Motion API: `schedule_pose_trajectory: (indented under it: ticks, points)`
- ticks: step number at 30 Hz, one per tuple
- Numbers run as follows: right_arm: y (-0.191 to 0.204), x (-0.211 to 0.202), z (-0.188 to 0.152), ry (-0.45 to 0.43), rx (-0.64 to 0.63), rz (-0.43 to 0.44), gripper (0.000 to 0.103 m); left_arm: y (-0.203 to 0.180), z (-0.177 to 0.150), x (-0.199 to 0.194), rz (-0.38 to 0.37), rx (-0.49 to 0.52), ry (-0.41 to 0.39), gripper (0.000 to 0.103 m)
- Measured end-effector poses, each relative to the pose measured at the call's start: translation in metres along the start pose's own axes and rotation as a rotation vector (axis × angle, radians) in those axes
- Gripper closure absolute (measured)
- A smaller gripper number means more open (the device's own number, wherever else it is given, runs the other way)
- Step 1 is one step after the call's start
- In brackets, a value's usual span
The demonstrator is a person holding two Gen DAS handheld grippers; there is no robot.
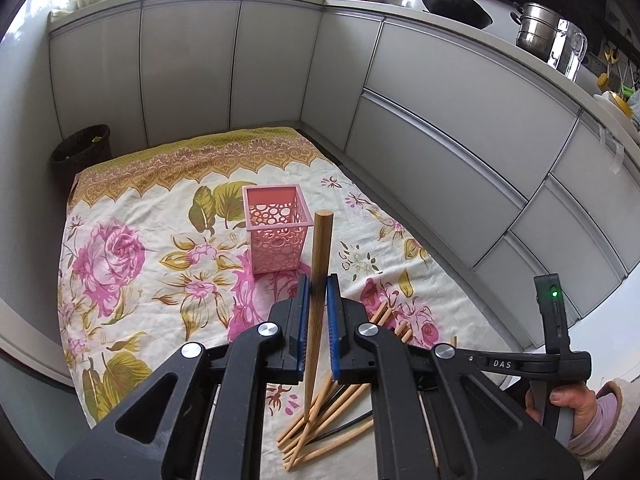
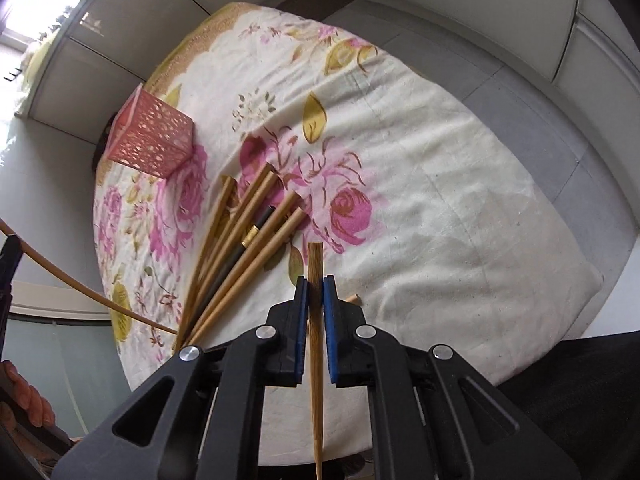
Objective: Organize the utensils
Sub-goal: 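Carry chopstick over pink holder and open left tool while right tool carries its chopstick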
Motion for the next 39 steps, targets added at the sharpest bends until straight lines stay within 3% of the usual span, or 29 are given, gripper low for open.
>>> schedule_pose_trajectory:
  ticks: [12,22,28,32,39]
  points:
    - [0.05,-0.12,0.025,-0.306,-0.189,0.17,0.095,-0.017,0.028,-0.021,0.05,-0.028,-0.09,0.096]
    - [0.11,-0.201,0.097,-0.533,-0.231,0.311,0.095,-0.012,0.088,-0.055,0.106,-0.089,-0.239,0.096]
    - [0.149,-0.214,0.136,-0.622,-0.271,0.343,0.095,-0.005,0.119,-0.058,0.162,-0.108,-0.31,0.096]
    - [0.171,-0.201,0.153,-0.635,-0.307,0.333,0.095,0.006,0.132,-0.043,0.187,-0.129,-0.323,0.096]
    - [0.191,-0.158,0.165,-0.606,-0.356,0.292,0.095,0.028,0.122,0.015,0.192,-0.168,-0.212,0.095]
Point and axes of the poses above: each gripper's, at about its wrist camera, not at the fingertips, and x roughly the way its jaws point, y to its left, z to its top, the point moved 2 cm from there along x, roughly the way its jaws point, and after that the axes turned 6 degrees about y, right-handed, at the moved point
